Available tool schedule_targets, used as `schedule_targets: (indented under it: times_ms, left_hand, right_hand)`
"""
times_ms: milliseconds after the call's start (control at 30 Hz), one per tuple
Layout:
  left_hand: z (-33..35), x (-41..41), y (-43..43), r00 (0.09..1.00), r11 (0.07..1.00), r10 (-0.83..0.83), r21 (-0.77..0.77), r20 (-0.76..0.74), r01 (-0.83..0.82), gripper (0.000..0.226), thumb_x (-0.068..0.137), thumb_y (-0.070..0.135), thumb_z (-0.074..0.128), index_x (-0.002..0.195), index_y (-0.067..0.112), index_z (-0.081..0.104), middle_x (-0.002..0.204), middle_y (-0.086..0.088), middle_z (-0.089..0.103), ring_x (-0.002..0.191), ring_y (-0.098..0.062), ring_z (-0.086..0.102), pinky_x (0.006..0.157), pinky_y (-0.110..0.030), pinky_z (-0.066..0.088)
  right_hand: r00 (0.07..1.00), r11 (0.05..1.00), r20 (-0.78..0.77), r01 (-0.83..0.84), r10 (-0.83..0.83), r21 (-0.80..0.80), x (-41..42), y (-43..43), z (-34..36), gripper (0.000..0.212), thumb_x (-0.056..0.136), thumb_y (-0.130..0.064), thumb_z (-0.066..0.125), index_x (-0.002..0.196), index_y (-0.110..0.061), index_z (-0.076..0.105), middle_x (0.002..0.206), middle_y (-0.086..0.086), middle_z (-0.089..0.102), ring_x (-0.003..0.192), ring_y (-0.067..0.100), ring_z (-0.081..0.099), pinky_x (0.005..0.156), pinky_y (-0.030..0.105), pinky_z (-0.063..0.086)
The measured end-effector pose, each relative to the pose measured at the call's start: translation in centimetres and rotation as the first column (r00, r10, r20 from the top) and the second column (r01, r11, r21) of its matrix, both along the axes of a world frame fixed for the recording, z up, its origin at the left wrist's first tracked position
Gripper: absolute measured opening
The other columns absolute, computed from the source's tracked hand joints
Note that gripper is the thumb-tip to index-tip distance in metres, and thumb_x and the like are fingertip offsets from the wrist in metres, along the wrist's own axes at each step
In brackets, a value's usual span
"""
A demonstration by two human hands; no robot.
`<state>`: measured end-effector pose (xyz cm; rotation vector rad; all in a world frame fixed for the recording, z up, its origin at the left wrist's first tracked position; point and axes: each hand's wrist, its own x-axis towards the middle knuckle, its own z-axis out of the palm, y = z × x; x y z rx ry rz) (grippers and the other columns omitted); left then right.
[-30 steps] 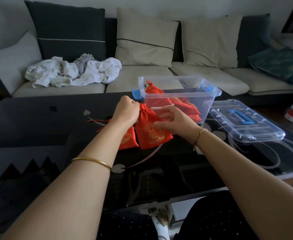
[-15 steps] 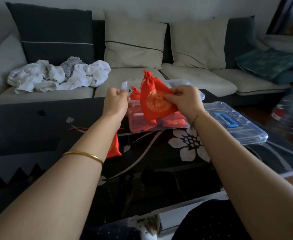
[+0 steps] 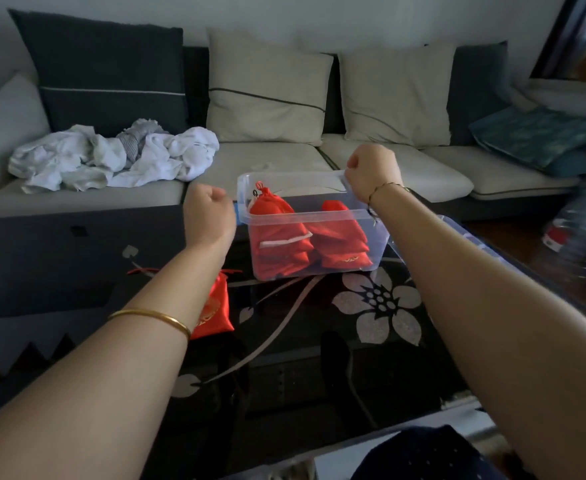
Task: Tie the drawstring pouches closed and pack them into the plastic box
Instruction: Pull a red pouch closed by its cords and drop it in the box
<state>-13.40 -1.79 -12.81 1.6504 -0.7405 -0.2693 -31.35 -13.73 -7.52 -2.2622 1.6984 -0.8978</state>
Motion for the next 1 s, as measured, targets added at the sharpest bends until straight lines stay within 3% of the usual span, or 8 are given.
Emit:
schedule_targets:
  times_ms: [200,333,433,533,600,700,867,1000]
  left_hand:
    - [-3.3,0.9,3.6,0.996,0.986,0.088,0.143,-0.006,-0.087,0.030,0.088,0.008,0.042,0.114,0.010,0.057,0.121,-0.012,0.056,0.105,-0.027,0.057,0.093,-0.041,0.049]
    - [-5.4,2.9,6.5,0.982,0.941,0.186,0.280,0.045,-0.191,0.030,0.088,0.009,0.044,0.115,0.012,0.057,0.130,-0.016,0.050,0.112,-0.034,0.053,0.095,-0.045,0.048]
    - [-6.0,3.9,7.8,0.975,0.874,0.219,0.438,0.033,-0.211,0.032,0.090,0.015,0.049,0.122,0.010,0.052,0.133,-0.018,0.047,0.121,-0.038,0.045,0.096,-0.043,0.043]
    - [-7.0,4.7,7.9,0.982,0.834,0.185,0.535,-0.034,-0.138,0.048,0.083,0.027,0.057,0.127,0.009,0.050,0.132,-0.018,0.050,0.116,-0.038,0.051,0.096,-0.044,0.047]
    - [-7.8,5.2,7.6,0.980,0.847,0.132,0.530,-0.149,-0.033,0.048,0.078,0.025,0.057,0.124,0.012,0.053,0.126,-0.014,0.056,0.108,-0.033,0.056,0.075,-0.040,0.056]
    - [-8.0,5.1,7.4,0.950,0.884,0.100,0.465,-0.295,0.052,0.041,0.083,0.014,0.054,0.124,0.013,0.055,0.123,-0.011,0.058,0.103,-0.028,0.060,0.041,-0.023,0.044]
    - [-7.6,4.9,7.7,0.919,0.912,0.049,0.392,-0.391,0.118,0.033,0.088,0.009,0.054,0.121,0.006,0.056,0.112,-0.013,0.061,0.084,-0.023,0.060,0.044,-0.026,0.044]
    - [-7.6,5.3,8.0,0.917,0.926,0.079,0.370,-0.392,0.078,0.042,0.080,0.015,0.067,0.120,0.008,0.056,0.114,-0.013,0.062,0.079,-0.022,0.063,0.052,-0.029,0.051]
  right_hand:
    - [0.939,0.948,0.139,-0.301,0.313,-0.099,3.5,8.0,-1.0,0.028,0.082,0.000,0.051,0.100,-0.008,0.070,0.103,0.012,0.069,0.098,0.026,0.063,0.086,0.028,0.049]
    - [0.857,0.847,0.117,-0.514,0.501,0.137,7.6,12.4,-5.1,0.025,0.083,0.004,0.051,0.096,-0.002,0.071,0.095,0.014,0.069,0.092,0.029,0.064,0.084,0.034,0.053]
    - [0.871,0.823,0.030,-0.474,0.490,0.312,9.9,12.7,-8.6,0.018,0.085,-0.003,0.053,0.088,0.000,0.070,0.087,0.014,0.069,0.084,0.028,0.065,0.076,0.033,0.055]
    - [0.883,0.829,-0.101,-0.383,0.458,0.407,11.6,12.9,-11.0,0.028,0.085,-0.014,0.057,0.060,-0.004,0.050,0.064,0.006,0.052,0.063,0.022,0.053,0.050,0.027,0.041]
    - [0.882,0.796,-0.099,-0.360,0.460,0.486,12.3,13.0,-12.0,0.036,0.087,-0.017,0.059,0.057,-0.009,0.041,0.063,0.006,0.048,0.059,0.019,0.049,0.048,0.023,0.036]
    - [0.904,0.761,-0.055,-0.323,0.424,0.563,13.0,13.3,-12.7,0.032,0.085,-0.013,0.060,0.060,-0.009,0.041,0.061,0.006,0.047,0.053,0.017,0.046,0.049,0.025,0.039]
    - [0.937,0.716,0.055,-0.300,0.344,0.630,13.6,12.8,-13.7,0.024,0.085,-0.012,0.060,0.066,-0.011,0.045,0.066,0.005,0.049,0.058,0.017,0.048,0.051,0.024,0.040]
    - [0.914,0.654,0.285,-0.405,0.288,0.639,12.1,12.3,-13.7,0.028,0.079,-0.002,0.067,0.068,-0.019,0.047,0.072,0.003,0.051,0.064,0.019,0.052,0.056,0.027,0.045]
